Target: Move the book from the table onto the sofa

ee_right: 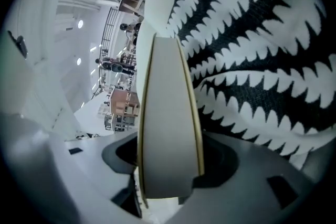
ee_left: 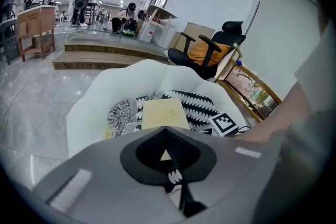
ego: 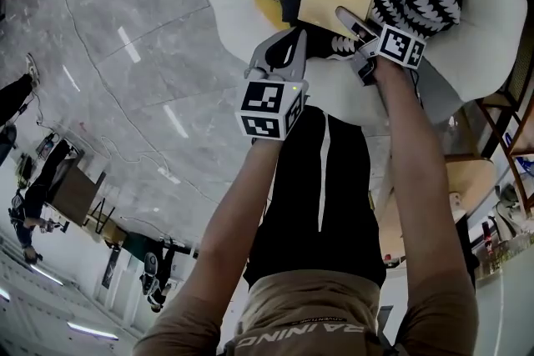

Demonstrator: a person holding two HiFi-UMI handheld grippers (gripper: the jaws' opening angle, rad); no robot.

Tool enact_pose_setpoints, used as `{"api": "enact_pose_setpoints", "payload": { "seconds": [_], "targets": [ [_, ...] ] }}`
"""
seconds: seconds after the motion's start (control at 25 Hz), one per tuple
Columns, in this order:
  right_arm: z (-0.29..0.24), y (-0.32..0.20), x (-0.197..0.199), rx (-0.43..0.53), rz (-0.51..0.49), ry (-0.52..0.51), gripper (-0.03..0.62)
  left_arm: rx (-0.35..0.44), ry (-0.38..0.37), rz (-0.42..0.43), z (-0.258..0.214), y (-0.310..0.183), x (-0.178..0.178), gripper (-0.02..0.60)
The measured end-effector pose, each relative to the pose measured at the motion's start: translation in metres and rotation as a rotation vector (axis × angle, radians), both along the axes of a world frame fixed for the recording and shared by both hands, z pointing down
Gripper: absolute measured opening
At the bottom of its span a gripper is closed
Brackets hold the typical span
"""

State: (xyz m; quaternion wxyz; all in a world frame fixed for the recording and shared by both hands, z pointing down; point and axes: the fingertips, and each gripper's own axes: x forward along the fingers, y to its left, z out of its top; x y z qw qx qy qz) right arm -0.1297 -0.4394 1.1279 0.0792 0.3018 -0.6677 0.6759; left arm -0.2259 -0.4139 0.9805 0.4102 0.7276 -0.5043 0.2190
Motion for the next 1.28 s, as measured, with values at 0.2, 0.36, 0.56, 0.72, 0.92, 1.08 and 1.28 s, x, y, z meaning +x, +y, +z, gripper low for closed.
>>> {"api": "enact_pose_setpoints", "payload": {
  "seconds": [0.2,0.36,0.56,0.72,0.92,1.08,1.28],
  "targets": [
    [-0.001,0.002,0.025,-0.01,0.007,0.109,0.265,-0.002,0.003,0.008,-0.006,0.008,0.009,-0.002],
    [0.006,0.008,0.05,0.018,-0.015,0.331,0.287,-0.008,0.01,0.016,-0.007,0.021,0.024,-0.002],
    [0.001,0.015,0.061,0.031,-0.026,0.418,0.29,0.001,0.015,0.031,-0.013,0.028,0.032,-0.002],
    [-0.011,0.027,0.066,0.046,-0.079,0.418,0.29,0.019,0.013,0.046,-0.024,0.03,0.034,-0.002],
    [-0.04,0.051,0.059,0.096,-0.182,0.336,0.29,0.036,-0.003,0.058,-0.038,0.037,0.04,-0.002],
    [-0.082,0.066,0.047,0.125,-0.158,0.23,0.288,0.042,-0.02,0.083,-0.063,0.048,0.042,-0.002],
    [-0.147,0.088,0.033,0.15,-0.176,0.087,0.285,0.06,-0.056,0.18,-0.103,0.06,0.047,-0.002]
  ]
}}
